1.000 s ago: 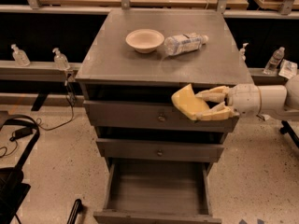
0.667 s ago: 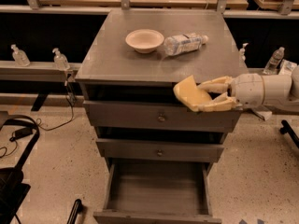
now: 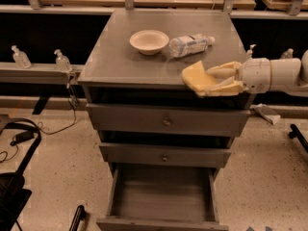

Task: Pick sponge from bottom drawer and place on counter

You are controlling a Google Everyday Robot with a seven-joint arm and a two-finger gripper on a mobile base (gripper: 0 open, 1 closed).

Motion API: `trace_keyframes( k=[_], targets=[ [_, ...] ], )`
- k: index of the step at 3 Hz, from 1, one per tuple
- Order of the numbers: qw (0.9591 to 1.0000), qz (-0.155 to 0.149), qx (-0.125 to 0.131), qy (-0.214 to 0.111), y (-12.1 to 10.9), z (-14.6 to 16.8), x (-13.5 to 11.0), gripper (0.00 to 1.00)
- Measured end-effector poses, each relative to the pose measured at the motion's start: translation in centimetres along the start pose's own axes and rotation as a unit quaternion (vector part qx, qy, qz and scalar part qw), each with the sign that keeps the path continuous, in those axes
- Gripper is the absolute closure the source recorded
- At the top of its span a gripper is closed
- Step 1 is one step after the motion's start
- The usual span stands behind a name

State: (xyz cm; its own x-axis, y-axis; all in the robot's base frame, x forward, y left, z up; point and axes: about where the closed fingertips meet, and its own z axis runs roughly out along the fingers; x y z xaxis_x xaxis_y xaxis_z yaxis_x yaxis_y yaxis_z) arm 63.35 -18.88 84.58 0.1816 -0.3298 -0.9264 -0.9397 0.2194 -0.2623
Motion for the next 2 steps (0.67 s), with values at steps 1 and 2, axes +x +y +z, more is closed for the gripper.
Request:
trace_keyframes(
  k=[1,2],
  targets=[
    [0.9953,0.054,0.08,-0.005,-5.3,-2.2,1.2,1.0],
    [0.9834,0.092,0.156,-0.004,-8.8,-4.7,2.5,0.84]
  ],
)
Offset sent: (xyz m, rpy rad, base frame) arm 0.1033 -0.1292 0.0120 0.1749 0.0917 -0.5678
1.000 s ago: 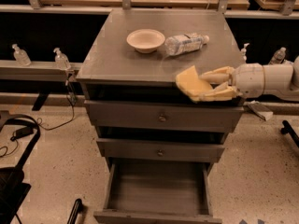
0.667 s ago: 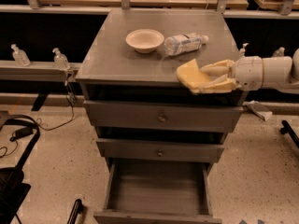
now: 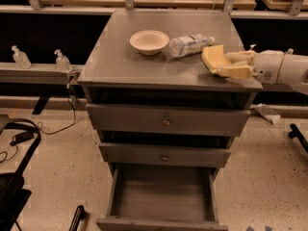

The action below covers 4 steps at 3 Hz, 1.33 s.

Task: Pick sponge from bottom drawer and place on counter

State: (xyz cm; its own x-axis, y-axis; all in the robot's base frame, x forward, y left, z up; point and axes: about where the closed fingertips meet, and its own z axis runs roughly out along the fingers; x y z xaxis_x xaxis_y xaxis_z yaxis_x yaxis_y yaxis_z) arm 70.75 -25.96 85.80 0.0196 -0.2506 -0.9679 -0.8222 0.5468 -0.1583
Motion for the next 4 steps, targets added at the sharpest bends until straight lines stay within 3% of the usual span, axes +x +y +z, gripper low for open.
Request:
trace_keyframes(
  k=[3,4],
  targets=[
    [1.0,0.002,0.003,-0.002,-0.2,1.03,-0.09,0.13],
    [0.9999,0.004,0.001,-0.01,-0.16,1.27,-0.27,0.0]
  ],
)
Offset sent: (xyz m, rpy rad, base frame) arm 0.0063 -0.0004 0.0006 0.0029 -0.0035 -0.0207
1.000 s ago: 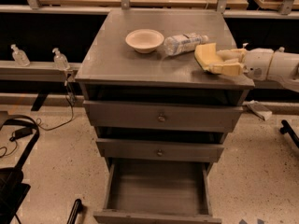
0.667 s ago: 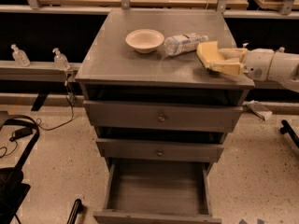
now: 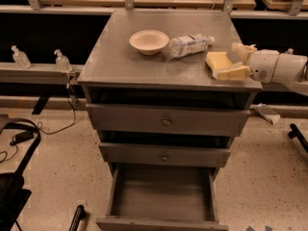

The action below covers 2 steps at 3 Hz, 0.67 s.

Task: Pick sponge from bottom drawer and place on counter

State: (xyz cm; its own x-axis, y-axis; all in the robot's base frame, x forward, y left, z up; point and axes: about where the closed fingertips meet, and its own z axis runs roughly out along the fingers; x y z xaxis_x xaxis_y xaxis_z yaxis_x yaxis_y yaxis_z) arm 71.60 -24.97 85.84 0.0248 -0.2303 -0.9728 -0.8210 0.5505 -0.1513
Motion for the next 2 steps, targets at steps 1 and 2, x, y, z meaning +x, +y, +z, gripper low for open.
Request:
trace_keyframes(
  k=[1,2],
  targets=[
    [0.9978,-0.034,0.01,-0.056,-0.3,-2.8,-5.0,0.0],
    [0.9925,-0.088,0.073,-0.044,-0.6,-7.3,-9.0,0.0]
  ],
)
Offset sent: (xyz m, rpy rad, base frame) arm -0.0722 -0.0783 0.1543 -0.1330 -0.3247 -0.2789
